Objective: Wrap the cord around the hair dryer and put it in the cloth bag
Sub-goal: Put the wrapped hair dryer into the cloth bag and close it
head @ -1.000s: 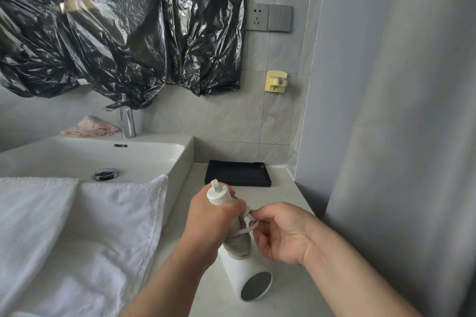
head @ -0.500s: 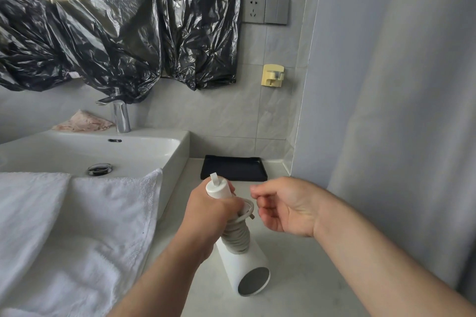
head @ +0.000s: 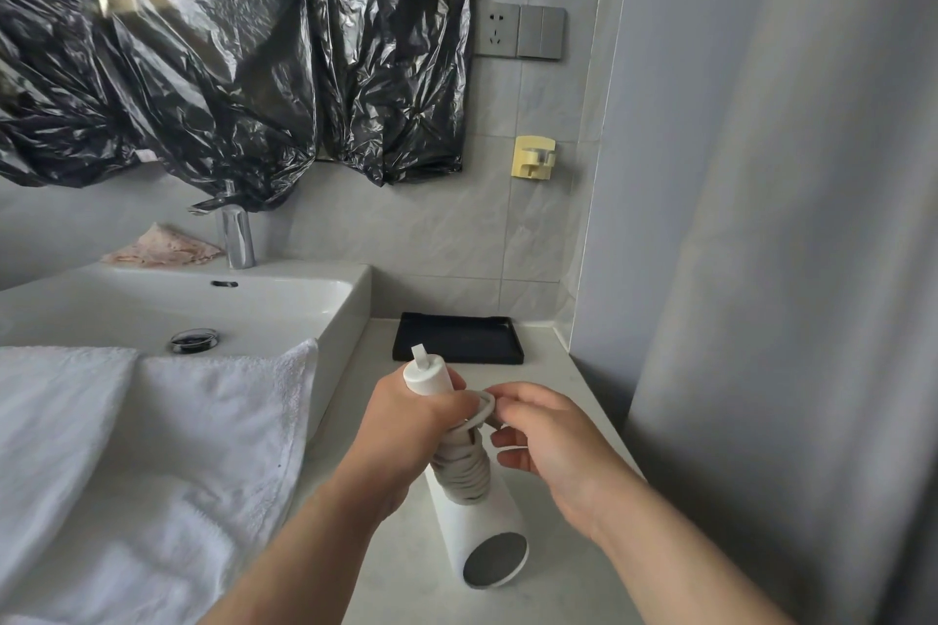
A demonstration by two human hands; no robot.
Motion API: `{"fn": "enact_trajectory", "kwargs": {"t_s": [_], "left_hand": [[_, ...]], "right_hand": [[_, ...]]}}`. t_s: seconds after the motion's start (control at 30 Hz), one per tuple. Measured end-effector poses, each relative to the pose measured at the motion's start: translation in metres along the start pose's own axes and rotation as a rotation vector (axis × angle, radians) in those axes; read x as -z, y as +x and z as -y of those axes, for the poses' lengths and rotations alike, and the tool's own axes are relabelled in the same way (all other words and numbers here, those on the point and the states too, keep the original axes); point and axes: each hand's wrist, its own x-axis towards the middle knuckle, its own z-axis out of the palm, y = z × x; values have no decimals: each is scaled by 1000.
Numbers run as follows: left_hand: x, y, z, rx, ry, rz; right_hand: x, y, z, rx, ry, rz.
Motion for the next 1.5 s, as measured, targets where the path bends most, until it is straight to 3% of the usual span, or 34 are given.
{"fn": "enact_trajectory", "kwargs": {"t_s": [0.2,0.3,0.6,0.87,1.17,1.33,1.5], "left_hand": [[0,8,2,-12,76,64],[-3,12,7,-55,114,83],[-17,9,30,-4,-73,90],[-23,19,32,-20,-29,72],[-50,32,14,3,-59,227],[-55,31,14,-25,-25,266],[-56,32,15,-26,28,258]], "right_hand": [[11,2,-13,70,8,70],[15,4,-19,106,-5,26],[21,-7,-42,172,-390,-21],[38,-11,-67,265,-539,-115],[37,-31,-68,289,-374,-25],[31,-22,-59,305,-412,-145],[29,-21,-54,272,-393,-113]]}}
